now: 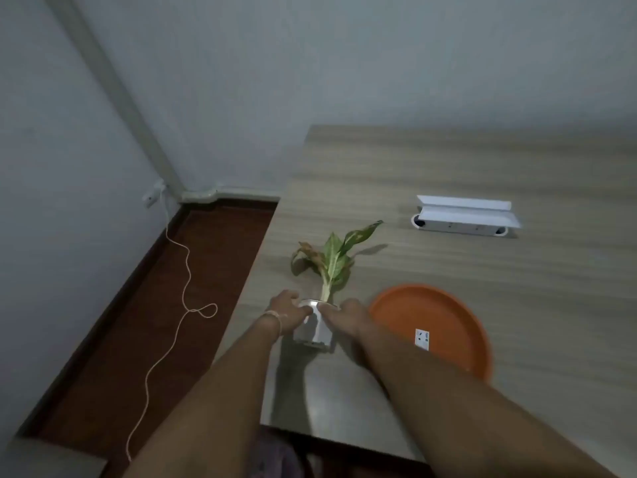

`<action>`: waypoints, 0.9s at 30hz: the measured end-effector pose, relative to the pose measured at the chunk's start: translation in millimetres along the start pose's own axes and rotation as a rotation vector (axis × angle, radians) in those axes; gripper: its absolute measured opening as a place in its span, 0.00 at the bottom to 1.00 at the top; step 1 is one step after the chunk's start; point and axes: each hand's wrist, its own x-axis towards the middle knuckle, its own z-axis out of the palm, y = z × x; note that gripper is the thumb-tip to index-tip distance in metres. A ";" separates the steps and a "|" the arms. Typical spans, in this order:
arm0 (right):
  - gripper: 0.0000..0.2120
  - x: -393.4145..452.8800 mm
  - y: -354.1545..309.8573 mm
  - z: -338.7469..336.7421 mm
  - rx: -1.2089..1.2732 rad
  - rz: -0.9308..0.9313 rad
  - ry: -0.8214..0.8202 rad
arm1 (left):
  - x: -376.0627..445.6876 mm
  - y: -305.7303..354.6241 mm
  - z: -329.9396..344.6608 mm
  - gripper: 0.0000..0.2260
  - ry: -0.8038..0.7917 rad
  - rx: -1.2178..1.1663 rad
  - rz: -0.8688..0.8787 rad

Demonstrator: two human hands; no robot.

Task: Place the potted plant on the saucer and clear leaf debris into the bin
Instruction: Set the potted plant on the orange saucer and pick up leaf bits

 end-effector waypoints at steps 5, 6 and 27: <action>0.31 17.4 17.3 27.9 0.289 0.095 -0.009 | 11.6 -30.7 13.0 0.32 -0.159 -0.156 -0.083; 0.33 25.3 22.3 31.2 0.314 0.103 0.010 | 18.1 -40.3 16.8 0.34 -0.185 -0.192 -0.091; 0.25 40.7 26.0 2.9 0.548 0.162 -0.167 | 16.3 -24.6 29.6 0.19 -0.143 -0.356 -0.051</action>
